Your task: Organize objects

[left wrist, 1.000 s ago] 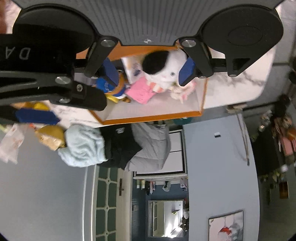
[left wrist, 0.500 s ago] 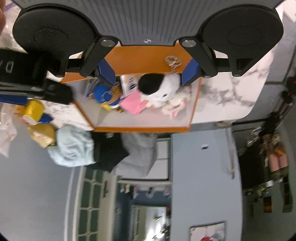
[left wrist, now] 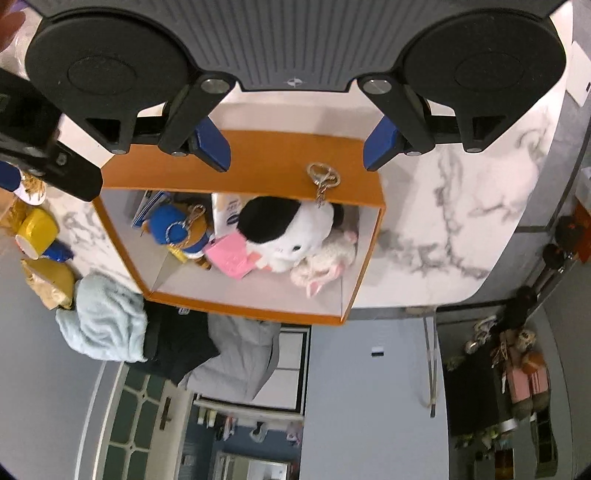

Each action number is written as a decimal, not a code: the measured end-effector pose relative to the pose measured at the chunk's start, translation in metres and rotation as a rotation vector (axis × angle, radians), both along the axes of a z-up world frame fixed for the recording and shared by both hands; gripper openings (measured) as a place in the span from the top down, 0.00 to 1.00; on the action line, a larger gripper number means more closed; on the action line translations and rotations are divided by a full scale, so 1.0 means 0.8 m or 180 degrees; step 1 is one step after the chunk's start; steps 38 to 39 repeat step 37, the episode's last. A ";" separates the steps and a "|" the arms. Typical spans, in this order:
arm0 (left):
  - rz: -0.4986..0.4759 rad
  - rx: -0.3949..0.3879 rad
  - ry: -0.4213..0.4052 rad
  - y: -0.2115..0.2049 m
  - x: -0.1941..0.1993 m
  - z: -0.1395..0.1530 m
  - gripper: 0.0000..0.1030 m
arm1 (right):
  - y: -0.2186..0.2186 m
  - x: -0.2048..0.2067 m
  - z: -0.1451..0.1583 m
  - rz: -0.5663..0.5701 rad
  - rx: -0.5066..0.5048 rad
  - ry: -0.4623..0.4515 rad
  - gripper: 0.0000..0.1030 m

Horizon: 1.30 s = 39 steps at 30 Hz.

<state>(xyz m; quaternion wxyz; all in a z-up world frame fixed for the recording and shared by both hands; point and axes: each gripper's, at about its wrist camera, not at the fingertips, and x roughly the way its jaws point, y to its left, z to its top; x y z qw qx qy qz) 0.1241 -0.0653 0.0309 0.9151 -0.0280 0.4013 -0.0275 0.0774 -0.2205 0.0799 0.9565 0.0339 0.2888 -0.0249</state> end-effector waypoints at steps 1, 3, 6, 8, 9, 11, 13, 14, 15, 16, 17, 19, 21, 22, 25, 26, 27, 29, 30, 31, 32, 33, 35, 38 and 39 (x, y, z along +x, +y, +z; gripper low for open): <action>0.0006 0.0002 0.0010 0.000 0.000 -0.001 0.10 | 0.004 0.003 -0.003 -0.0035 -0.0056 0.0031 0.01; 0.0052 0.0034 0.0038 0.003 0.000 -0.004 0.09 | 0.009 0.008 -0.010 -0.0068 -0.0094 0.0100 0.01; 0.0075 0.0118 0.0081 0.005 0.000 -0.008 0.09 | 0.015 0.013 -0.017 -0.0090 -0.0092 0.0175 0.01; 0.0065 0.0155 0.0074 0.008 -0.001 -0.008 0.09 | 0.018 0.015 -0.019 -0.0104 -0.0094 0.0195 0.01; 0.0064 0.0185 0.0064 0.009 -0.002 -0.008 0.09 | 0.020 0.015 -0.020 -0.0112 -0.0093 0.0200 0.01; 0.0062 0.0236 0.0044 0.010 -0.004 -0.007 0.09 | 0.024 0.016 -0.021 -0.0120 -0.0090 0.0210 0.01; 0.0048 0.0261 0.0031 0.011 -0.006 -0.006 0.09 | 0.026 0.015 -0.022 -0.0126 -0.0100 0.0205 0.01; 0.0041 0.0262 0.0024 0.013 -0.007 -0.005 0.09 | 0.027 0.015 -0.023 -0.0127 -0.0110 0.0205 0.01; 0.0034 0.0259 0.0018 0.013 -0.008 -0.004 0.09 | 0.028 0.016 -0.023 -0.0125 -0.0121 0.0207 0.01; 0.0026 0.0252 0.0013 0.014 -0.008 -0.004 0.09 | 0.028 0.015 -0.024 -0.0121 -0.0132 0.0209 0.01; 0.0020 0.0246 0.0005 0.014 -0.009 -0.003 0.09 | 0.029 0.015 -0.024 -0.0117 -0.0141 0.0210 0.01; 0.0007 0.0236 -0.0010 0.015 -0.010 -0.002 0.09 | 0.028 0.015 -0.025 -0.0118 -0.0157 0.0208 0.01; -0.0006 0.0235 -0.0022 0.013 -0.011 -0.002 0.09 | 0.027 0.015 -0.025 -0.0124 -0.0164 0.0209 0.01; -0.0013 0.0235 -0.0026 0.013 -0.011 -0.002 0.09 | 0.025 0.015 -0.025 -0.0127 -0.0166 0.0208 0.01; -0.0029 0.0238 -0.0035 0.009 -0.012 -0.002 0.09 | 0.023 0.015 -0.025 -0.0142 -0.0176 0.0204 0.01; -0.0032 0.0238 -0.0039 0.008 -0.012 -0.003 0.09 | 0.022 0.015 -0.025 -0.0146 -0.0180 0.0202 0.01; -0.0040 0.0240 -0.0044 0.007 -0.012 -0.003 0.09 | 0.021 0.015 -0.025 -0.0152 -0.0183 0.0201 0.01; -0.0050 0.0246 -0.0056 0.005 -0.012 -0.003 0.09 | 0.019 0.015 -0.025 -0.0159 -0.0180 0.0199 0.01; -0.0055 0.0252 -0.0060 0.004 -0.012 -0.004 0.09 | 0.019 0.015 -0.025 -0.0164 -0.0180 0.0199 0.01; -0.0059 0.0261 -0.0063 0.003 -0.012 -0.004 0.09 | 0.018 0.015 -0.025 -0.0170 -0.0180 0.0198 0.01; -0.0063 0.0272 -0.0067 0.002 -0.012 -0.004 0.09 | 0.017 0.015 -0.025 -0.0174 -0.0182 0.0200 0.01; -0.0069 0.0283 -0.0073 0.002 -0.012 -0.004 0.09 | 0.017 0.016 -0.026 -0.0177 -0.0183 0.0202 0.01; -0.0076 0.0292 -0.0083 0.001 -0.013 -0.005 0.09 | 0.016 0.017 -0.026 -0.0183 -0.0184 0.0203 0.01; -0.0077 0.0291 -0.0080 0.001 -0.013 -0.005 0.09 | 0.016 0.017 -0.026 -0.0185 -0.0187 0.0202 0.01; -0.0077 0.0291 -0.0080 0.001 -0.013 -0.005 0.09 | 0.016 0.017 -0.026 -0.0185 -0.0187 0.0202 0.01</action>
